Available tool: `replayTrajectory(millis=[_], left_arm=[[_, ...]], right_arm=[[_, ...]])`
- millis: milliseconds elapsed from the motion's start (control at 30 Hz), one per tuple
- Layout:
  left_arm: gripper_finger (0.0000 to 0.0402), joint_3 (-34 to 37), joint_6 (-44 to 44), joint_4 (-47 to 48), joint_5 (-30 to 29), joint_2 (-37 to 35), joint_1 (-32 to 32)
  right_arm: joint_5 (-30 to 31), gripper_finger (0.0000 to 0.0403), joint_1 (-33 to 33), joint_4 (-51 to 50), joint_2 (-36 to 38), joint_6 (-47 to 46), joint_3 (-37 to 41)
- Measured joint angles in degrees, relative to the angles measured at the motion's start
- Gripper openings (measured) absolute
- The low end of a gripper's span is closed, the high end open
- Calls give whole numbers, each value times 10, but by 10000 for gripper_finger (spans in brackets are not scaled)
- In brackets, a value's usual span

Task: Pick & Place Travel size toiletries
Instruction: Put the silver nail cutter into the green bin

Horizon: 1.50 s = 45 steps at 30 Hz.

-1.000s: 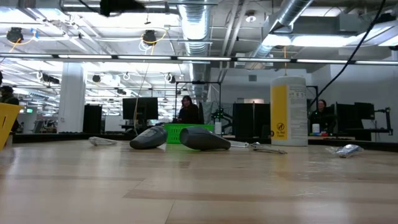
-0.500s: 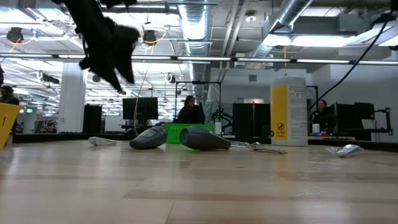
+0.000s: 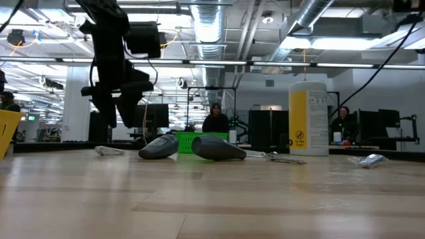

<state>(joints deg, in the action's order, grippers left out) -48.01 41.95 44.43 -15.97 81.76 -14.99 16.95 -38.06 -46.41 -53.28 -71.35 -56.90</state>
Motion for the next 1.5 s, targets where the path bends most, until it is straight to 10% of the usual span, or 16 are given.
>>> replayTrajectory(millis=[800, 1500], left_arm=[[239, 106, 3, -105, 80, 12, -38], [68, 134, 4, -130, 65, 11, -38]], right_arm=[[10, 226, 4, 3, 0, 15, 0], [11, 226, 14, 21, 0, 15, 0]])
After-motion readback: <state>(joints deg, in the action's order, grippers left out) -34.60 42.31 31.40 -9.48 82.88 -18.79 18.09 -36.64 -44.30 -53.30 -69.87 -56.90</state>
